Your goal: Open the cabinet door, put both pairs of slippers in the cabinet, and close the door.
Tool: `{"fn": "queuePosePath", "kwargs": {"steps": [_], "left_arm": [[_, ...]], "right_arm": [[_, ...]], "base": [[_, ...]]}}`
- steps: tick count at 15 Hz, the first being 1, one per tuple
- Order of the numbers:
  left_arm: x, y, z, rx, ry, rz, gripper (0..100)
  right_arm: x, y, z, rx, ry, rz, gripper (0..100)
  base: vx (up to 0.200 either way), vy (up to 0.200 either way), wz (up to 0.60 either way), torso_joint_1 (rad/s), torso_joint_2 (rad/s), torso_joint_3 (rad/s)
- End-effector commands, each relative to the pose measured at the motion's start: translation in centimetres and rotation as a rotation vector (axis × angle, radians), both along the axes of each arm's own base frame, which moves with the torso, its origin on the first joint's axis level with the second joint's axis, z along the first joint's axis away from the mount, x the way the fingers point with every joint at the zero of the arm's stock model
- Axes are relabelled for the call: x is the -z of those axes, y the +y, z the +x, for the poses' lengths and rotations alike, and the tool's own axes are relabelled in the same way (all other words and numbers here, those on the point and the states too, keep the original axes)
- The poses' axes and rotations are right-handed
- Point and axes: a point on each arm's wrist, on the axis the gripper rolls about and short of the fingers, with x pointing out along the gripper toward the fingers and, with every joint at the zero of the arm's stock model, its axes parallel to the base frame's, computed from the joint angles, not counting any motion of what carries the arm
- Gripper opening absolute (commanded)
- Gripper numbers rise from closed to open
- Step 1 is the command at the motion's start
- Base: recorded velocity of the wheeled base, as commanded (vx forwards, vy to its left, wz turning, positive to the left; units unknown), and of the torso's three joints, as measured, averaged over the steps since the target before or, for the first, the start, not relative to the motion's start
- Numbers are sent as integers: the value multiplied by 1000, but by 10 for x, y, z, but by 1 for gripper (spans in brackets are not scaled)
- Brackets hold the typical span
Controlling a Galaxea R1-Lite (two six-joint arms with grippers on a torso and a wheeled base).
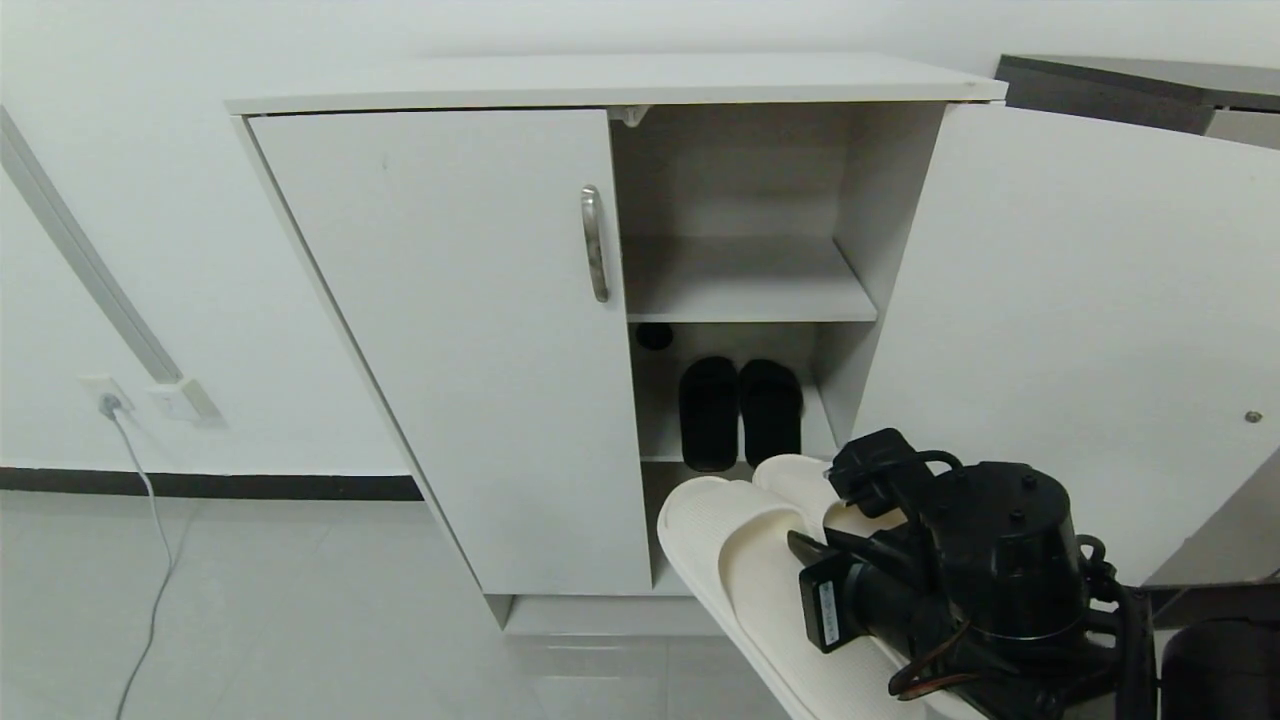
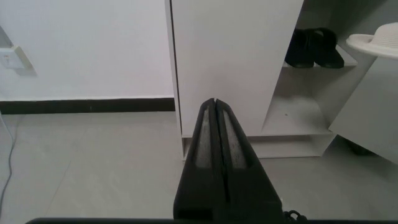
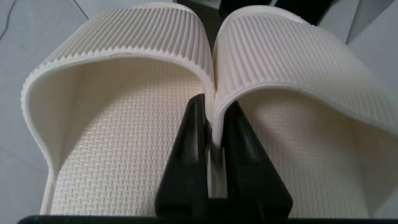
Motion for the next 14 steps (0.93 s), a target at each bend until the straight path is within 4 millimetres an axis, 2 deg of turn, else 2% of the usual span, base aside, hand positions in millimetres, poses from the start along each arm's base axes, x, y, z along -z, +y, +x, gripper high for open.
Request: {"fn": "queuePosePath", "kwargs": {"steps": [1,4,5,11,13,14], "left_arm": [[0,0,0,-1,1,-1,0],[0,0,0,-1,1,-1,0],[0,0,0,-1,1,-1,0],[0,0,0,-2,1,1,0],[0,0,0,-4,1,3,0],[0,0,0,-4,1,3,0]], "right_arm": [[8,4,3,0,11,-13,0],[11,5,4,1,-2,-2,0],[12,5,4,-1,0,-4,0],[15,7,5,-2,5,-10,0],[16,14,11,24,-18,-4,0],[13,23,17,109,-59,-23,0]], "base": [[0,0,0,2,61,41],[0,0,0,1,19,15],[0,0,-600,-2,7,2],[0,0,0,0,0,0],[0,0,0,0,0,0],[0,0,0,0,0,0]]}}
